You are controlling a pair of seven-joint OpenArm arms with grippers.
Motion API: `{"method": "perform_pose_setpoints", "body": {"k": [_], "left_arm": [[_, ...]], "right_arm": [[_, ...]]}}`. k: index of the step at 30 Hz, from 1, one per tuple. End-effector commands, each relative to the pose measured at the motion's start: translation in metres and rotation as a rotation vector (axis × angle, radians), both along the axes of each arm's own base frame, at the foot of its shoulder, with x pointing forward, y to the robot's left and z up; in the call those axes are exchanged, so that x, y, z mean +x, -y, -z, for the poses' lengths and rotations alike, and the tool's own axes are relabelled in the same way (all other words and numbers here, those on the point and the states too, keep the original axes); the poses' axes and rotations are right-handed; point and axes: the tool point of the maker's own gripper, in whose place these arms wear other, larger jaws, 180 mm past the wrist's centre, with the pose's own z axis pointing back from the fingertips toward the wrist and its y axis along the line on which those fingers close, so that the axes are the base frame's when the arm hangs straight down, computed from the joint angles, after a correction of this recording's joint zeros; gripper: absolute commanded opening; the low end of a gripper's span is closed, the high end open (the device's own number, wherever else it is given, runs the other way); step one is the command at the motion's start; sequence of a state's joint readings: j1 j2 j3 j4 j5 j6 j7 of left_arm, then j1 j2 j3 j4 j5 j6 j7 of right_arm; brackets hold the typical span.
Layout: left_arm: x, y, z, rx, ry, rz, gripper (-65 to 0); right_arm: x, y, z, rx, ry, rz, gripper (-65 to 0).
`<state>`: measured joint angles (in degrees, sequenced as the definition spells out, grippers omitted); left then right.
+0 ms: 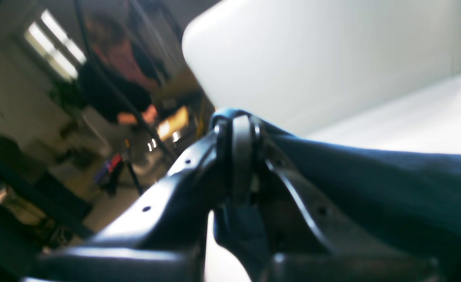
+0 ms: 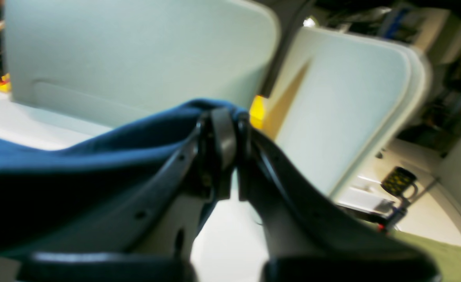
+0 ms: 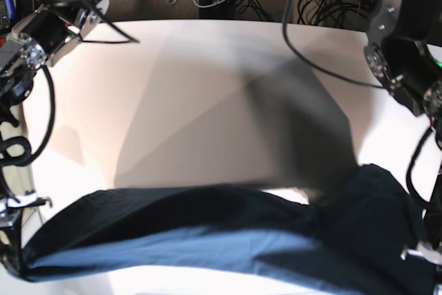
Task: Layout the t-shirt on the table in an organized manner, then fold the t-shirt properly
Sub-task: 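Lift the shirt with both grippers and lay it back down flat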
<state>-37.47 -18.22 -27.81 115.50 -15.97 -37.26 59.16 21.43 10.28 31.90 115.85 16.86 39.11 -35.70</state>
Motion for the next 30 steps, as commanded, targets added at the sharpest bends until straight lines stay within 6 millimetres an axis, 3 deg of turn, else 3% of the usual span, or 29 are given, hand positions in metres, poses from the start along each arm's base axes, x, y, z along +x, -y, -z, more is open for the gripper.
{"method": "perform_pose_setpoints", "body": {"k": [1,5,12,16,21,26,30], "left_arm": [[-0.006,0.0,-0.027,0.0,0.084,0.004,-64.7],[-0.009,0.0,-0.049,-0.008,0.143,0.007,-64.8],[-0.013,-0.003,-0.062,-0.011,0.177,0.002,-64.8],[-0.018,-0.025,-0.051,-0.071,0.171,-0.046,-64.8],[-0.025,-0.035,-0.031,-0.155,0.154,-0.026,-64.8],[-0.025,-0.035,-0.009,-0.174,0.107,-0.009,-64.8],[-0.021,-0.032,0.012,-0.181,0.051,-0.002,-64.8]], "right_arm": [[-0.006,0.001,-0.027,0.01,0.096,-0.016,-65.0],[-0.017,0.011,-0.048,0.069,0.181,-0.032,-65.0],[-0.022,0.018,-0.085,0.052,0.281,-0.024,-65.0],[-0.025,0.017,-0.107,0.049,0.344,-0.028,-65.0],[-0.027,0.014,-0.126,0.018,0.384,-0.04,-65.0],[-0.023,0.006,-0.121,0.02,0.371,-0.062,-65.0],[-0.015,0.003,-0.093,0.056,0.305,-0.08,-65.0]]}}
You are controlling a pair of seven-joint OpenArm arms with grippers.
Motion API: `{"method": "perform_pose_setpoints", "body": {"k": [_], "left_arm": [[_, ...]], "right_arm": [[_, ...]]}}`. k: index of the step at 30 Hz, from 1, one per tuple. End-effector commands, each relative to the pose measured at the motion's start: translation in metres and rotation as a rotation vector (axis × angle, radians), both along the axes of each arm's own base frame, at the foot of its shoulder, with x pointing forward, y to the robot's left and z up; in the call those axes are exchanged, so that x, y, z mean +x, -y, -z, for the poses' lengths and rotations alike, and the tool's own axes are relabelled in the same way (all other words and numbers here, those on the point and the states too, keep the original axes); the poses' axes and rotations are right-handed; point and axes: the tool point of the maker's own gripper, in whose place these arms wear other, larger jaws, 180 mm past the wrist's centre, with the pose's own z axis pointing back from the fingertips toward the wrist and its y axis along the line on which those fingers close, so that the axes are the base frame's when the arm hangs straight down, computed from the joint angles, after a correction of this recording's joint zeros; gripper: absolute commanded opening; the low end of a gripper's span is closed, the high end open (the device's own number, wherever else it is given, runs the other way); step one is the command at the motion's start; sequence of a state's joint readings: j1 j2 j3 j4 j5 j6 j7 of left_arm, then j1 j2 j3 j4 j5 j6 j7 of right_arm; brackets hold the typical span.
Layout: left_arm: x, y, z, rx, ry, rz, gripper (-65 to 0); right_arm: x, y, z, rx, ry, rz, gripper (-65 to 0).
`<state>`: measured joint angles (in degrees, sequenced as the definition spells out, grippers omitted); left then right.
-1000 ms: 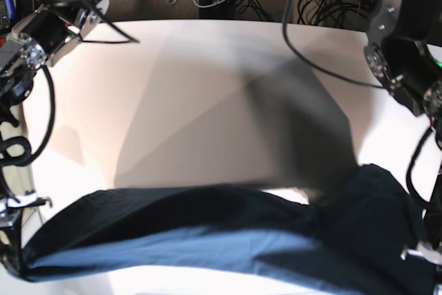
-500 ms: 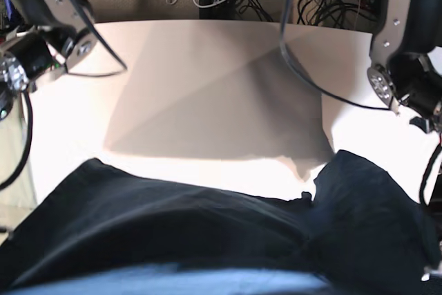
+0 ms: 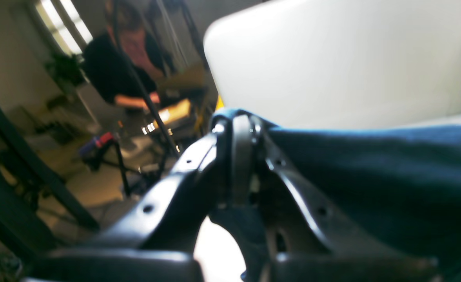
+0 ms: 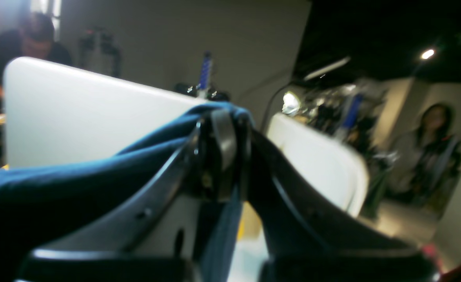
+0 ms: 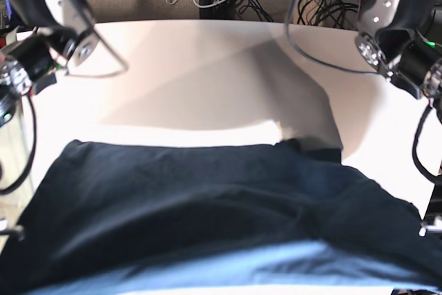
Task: Layout the t-shirt on the table in an organized manner, then fold the t-shirt properly
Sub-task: 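Lift the shirt with both grippers and lay it back down flat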
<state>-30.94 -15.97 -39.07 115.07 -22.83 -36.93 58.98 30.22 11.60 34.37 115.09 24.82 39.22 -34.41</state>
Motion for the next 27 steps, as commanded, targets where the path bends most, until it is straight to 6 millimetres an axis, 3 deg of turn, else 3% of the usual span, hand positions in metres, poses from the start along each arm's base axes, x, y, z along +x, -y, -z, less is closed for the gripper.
{"method": "perform_pose_setpoints", "body": {"k": [1,7,10,14,17,22,25,27], "left_arm": [[0.0,0.008,-0.018,-0.004,0.069,0.031,-64.8],[0.028,0.032,0.014,-0.02,-0.039,0.053,-64.8],[0.055,0.05,0.04,-0.012,-0.138,0.08,-64.8],[0.087,0.064,0.064,-0.011,-0.206,0.101,-64.8],[0.116,0.066,0.08,-0.05,-0.258,0.09,-64.6],[0.16,0.064,0.097,-0.155,-0.332,0.077,-64.5],[0.187,0.066,0.11,-0.218,-0.403,0.071,-64.2],[0.199,0.072,0.127,-0.241,-0.469,0.079,-60.7]], "right_arm": [[-0.002,-0.004,-0.013,0.006,0.061,-0.029,-65.0],[0.032,-0.014,0.048,0.093,-0.053,-0.141,-65.0],[0.057,-0.005,0.082,0.137,-0.151,-0.165,-65.0],[0.089,0.013,0.107,0.188,-0.243,-0.17,-65.0],[0.119,0.029,0.122,0.233,-0.325,-0.17,-65.0],[0.168,0.034,0.134,0.276,-0.456,-0.197,-65.0],[0.194,0.02,0.135,0.302,-0.496,-0.236,-64.9],[0.207,0.008,0.136,0.285,-0.518,-0.257,-60.8]]}}
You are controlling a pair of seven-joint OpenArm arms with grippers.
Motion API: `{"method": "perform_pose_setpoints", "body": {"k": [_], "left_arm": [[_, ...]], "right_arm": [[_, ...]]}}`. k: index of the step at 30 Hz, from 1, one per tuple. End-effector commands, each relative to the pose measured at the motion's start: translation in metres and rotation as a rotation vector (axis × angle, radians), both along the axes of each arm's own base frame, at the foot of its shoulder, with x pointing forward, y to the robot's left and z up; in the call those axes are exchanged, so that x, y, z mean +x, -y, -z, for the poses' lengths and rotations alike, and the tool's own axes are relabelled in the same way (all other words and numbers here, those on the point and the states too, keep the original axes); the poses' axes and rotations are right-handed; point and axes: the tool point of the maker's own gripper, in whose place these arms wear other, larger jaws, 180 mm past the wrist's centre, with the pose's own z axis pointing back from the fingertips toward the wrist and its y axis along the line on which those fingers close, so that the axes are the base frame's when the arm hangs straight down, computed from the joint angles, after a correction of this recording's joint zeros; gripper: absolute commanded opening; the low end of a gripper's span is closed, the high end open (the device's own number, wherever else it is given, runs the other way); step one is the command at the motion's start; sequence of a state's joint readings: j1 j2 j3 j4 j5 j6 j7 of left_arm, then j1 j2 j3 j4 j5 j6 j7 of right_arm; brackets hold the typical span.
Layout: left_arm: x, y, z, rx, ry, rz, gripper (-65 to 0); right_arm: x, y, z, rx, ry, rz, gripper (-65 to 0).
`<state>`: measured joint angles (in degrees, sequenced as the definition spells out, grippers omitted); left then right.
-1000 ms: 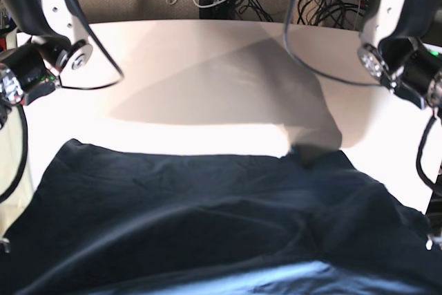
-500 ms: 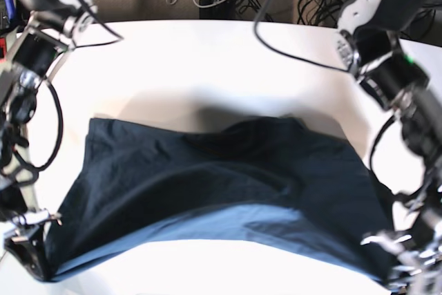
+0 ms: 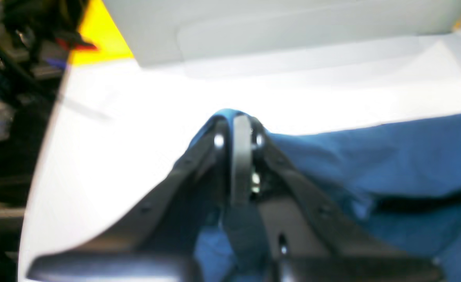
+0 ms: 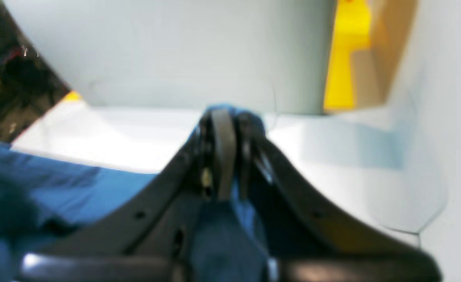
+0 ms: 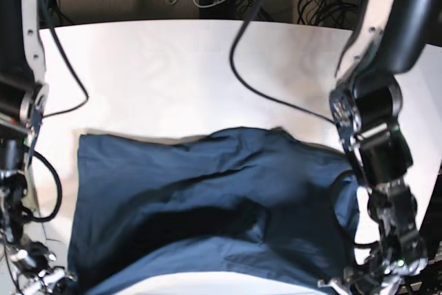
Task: Layout the t-shirt on the table in an organized manner, then fold the t-shirt properly
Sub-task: 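Lift the shirt with both grippers and lay it back down flat, then release the right gripper and regrasp the shirt edge with both grippers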
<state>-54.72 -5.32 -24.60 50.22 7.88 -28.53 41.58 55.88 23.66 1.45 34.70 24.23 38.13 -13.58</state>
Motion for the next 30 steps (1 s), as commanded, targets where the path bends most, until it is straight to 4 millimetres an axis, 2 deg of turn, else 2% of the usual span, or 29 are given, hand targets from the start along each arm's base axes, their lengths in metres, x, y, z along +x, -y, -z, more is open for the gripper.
{"method": "perform_pose_setpoints", "body": {"k": [1,4,6,8,11,12,14,15,17,20,21,23,26,30], "left_arm": [[0.013,0.001,-0.032,-0.019,0.076,0.004,-56.6],[0.025,0.004,-0.023,-0.043,0.044,0.0,-41.2],[0.032,-0.009,-0.022,-0.081,0.07,-0.074,-32.5],[0.035,-0.02,-0.023,-0.115,0.101,-0.141,-28.1],[0.036,-0.027,-0.027,-0.169,0.118,-0.18,-23.7],[0.035,-0.024,-0.025,-0.18,0.106,-0.173,-23.3],[0.026,-0.034,-0.024,-0.175,0.053,-0.186,-23.3],[0.015,-0.041,-0.011,-0.162,0.0,-0.198,-23.2],[-0.006,-0.055,0.001,-0.139,-0.038,-0.221,-23.1],[-0.04,-0.065,0.023,-0.099,-0.032,-0.238,-23.0],[-0.049,-0.066,0.03,-0.086,-0.027,-0.241,-23.0],[-0.067,-0.068,0.043,-0.061,-0.036,-0.248,-23.0],[-0.106,-0.072,0.078,-0.006,-0.073,-0.261,-23.0],[-0.143,-0.069,0.115,0.028,-0.131,-0.256,-23.0]], "right_arm": [[0.009,-0.002,-0.032,0.001,0.074,-0.009,-57.1],[0.019,-0.004,-0.006,-0.033,-0.006,0.018,-42.0],[0.022,-0.007,0.006,-0.065,-0.02,0.025,-29.4],[0.022,-0.014,0.01,-0.088,-0.014,0.012,-21.1],[0.021,-0.016,0.015,-0.094,-0.025,0.007,-13.9],[0.019,-0.015,0.021,-0.096,-0.036,0.004,-13.1],[0.008,0.008,0.043,-0.113,-0.087,0.039,-13.1],[0.001,0.02,0.054,-0.124,-0.117,0.055,-13.1],[-0.012,0.039,0.075,-0.146,-0.175,0.078,-13.1],[-0.038,0.07,0.11,-0.134,-0.228,0.134,-13.1],[-0.046,0.074,0.122,-0.121,-0.235,0.144,-13.1],[-0.055,0.077,0.13,-0.104,-0.228,0.153,-13.1],[-0.088,0.094,0.154,-0.104,-0.249,0.181,-13.1],[-0.122,0.099,0.17,-0.096,-0.231,0.2,-13.1]]}}
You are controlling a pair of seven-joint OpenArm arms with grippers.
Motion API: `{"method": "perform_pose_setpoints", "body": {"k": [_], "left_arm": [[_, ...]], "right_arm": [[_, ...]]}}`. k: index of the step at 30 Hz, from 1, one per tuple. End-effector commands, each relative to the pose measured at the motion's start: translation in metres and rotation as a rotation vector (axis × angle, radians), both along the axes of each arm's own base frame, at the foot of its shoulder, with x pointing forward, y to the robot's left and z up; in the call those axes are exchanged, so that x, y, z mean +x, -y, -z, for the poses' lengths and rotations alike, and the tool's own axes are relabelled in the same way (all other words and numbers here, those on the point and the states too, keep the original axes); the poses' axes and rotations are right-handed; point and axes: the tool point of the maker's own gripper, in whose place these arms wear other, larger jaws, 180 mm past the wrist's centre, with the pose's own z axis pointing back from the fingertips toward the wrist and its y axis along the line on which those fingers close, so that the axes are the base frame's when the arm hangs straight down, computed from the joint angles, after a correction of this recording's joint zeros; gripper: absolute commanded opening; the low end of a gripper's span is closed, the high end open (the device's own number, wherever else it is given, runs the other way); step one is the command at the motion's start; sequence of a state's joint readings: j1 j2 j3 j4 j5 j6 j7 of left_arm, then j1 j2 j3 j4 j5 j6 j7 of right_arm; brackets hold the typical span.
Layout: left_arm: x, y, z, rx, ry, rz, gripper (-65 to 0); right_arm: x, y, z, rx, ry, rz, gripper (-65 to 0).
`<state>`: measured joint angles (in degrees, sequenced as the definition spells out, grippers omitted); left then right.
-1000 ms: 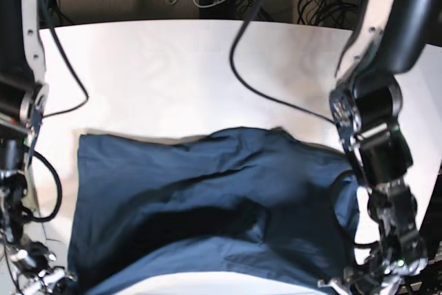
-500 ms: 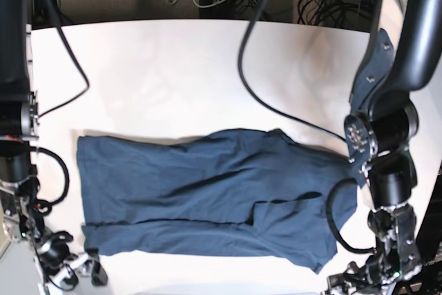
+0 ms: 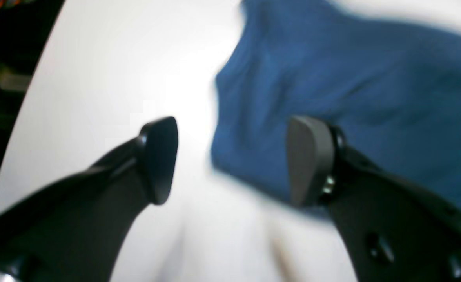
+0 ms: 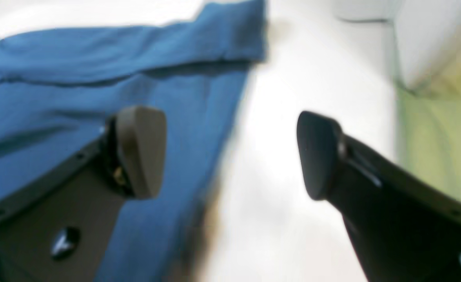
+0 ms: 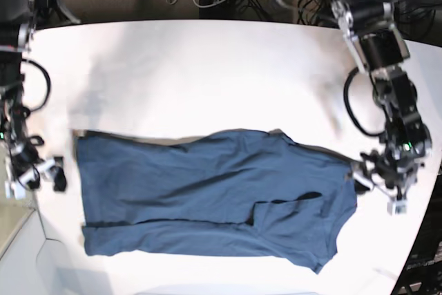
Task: Layout the t-shirt on the table in an organized manner, then fold the t-shirt properly
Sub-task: 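Release the right gripper and regrasp the shirt edge with both grippers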
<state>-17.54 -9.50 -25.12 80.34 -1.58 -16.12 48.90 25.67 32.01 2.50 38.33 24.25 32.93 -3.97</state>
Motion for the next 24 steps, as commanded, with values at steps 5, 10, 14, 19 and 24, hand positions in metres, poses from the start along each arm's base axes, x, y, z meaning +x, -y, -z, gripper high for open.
{"method": "perform_pose_setpoints", "body": {"k": [5,10,14,19,24], "left_arm": [[-0.017,0.012,0.003,-0.014,0.031,0.016,-23.0],[-0.037,-0.003,0.04,-0.109,-0.035,-0.086,-23.0],[-0.029,-0.005,0.064,-0.158,-0.021,-0.108,-23.0],[-0.014,-0.012,0.07,-0.172,0.038,-0.118,-23.0],[-0.001,0.001,0.081,-0.226,0.045,-0.075,-23.0]], "right_arm": [[-0.02,0.006,-0.015,-0.018,0.071,-0.007,-13.1],[-0.051,0.009,0.005,0.003,0.048,0.026,-13.1],[-0.061,0.007,0.016,0.019,0.03,0.034,-13.0],[-0.076,0.01,0.028,0.025,0.0,0.049,-13.0],[-0.088,0.01,0.039,0.024,-0.03,0.049,-13.0]]}}
